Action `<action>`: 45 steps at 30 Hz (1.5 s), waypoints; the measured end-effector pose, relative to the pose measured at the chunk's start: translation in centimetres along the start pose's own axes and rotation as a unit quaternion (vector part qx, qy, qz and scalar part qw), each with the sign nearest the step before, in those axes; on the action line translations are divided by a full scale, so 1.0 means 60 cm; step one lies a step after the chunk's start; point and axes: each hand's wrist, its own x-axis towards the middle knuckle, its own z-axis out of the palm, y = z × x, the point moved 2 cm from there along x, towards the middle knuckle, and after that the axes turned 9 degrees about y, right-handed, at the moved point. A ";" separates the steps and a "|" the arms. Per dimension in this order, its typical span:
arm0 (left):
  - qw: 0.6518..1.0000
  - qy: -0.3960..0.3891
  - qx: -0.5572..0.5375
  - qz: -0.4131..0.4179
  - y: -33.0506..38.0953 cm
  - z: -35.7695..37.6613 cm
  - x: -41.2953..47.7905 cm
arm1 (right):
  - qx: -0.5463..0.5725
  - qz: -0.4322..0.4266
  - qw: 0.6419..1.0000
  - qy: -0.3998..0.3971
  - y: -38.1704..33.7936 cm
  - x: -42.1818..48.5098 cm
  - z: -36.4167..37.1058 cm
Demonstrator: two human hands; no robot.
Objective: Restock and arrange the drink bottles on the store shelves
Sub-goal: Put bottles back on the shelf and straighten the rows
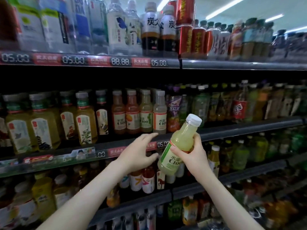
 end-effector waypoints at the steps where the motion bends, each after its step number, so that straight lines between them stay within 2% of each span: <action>1: 1.000 -0.010 -0.019 0.007 0.025 0.020 0.005 | 0.006 -0.009 1.000 0.001 0.001 0.017 -0.004; 3: 0.998 0.020 -0.059 -0.021 0.064 0.053 0.020 | 0.008 -0.029 0.999 -0.021 -0.003 0.044 -0.004; 6: 0.985 0.123 -0.065 -0.102 0.085 0.063 0.050 | -0.001 -0.062 0.995 -0.075 -0.017 0.079 0.012; 10: 0.958 0.212 -0.084 -0.173 0.067 0.037 0.080 | 0.083 -0.074 0.980 -0.166 -0.028 0.137 0.036; 13: 0.931 0.259 -0.130 -0.221 0.031 0.017 0.108 | 0.063 -0.093 0.979 -0.167 -0.020 0.188 0.043; 17: 0.920 0.269 -0.143 -0.246 -0.033 0.015 0.140 | -0.057 -0.087 0.994 -0.018 0.034 0.253 0.029; 20: 0.920 0.252 -0.131 -0.268 -0.062 0.030 0.162 | -0.121 -0.045 0.991 0.030 0.064 0.280 0.016; 29: 0.923 0.216 -0.128 -0.292 -0.092 0.087 0.198 | -0.165 -0.011 0.985 -0.051 0.093 0.319 0.063; 36: 0.936 0.207 -0.041 -0.280 -0.079 0.110 0.211 | -0.267 -0.050 0.962 0.035 0.105 0.334 0.090; 41: 0.942 0.221 0.009 -0.251 -0.082 0.116 0.208 | -0.208 -0.059 0.976 0.019 0.104 0.348 0.068; 43: 0.945 0.267 0.094 -0.166 -0.073 0.118 0.208 | -0.205 -0.062 0.976 0.039 0.105 0.352 0.050; 45: 0.932 0.314 0.181 -0.032 -0.056 0.124 0.218 | -0.227 -0.078 0.968 0.071 0.111 0.356 0.034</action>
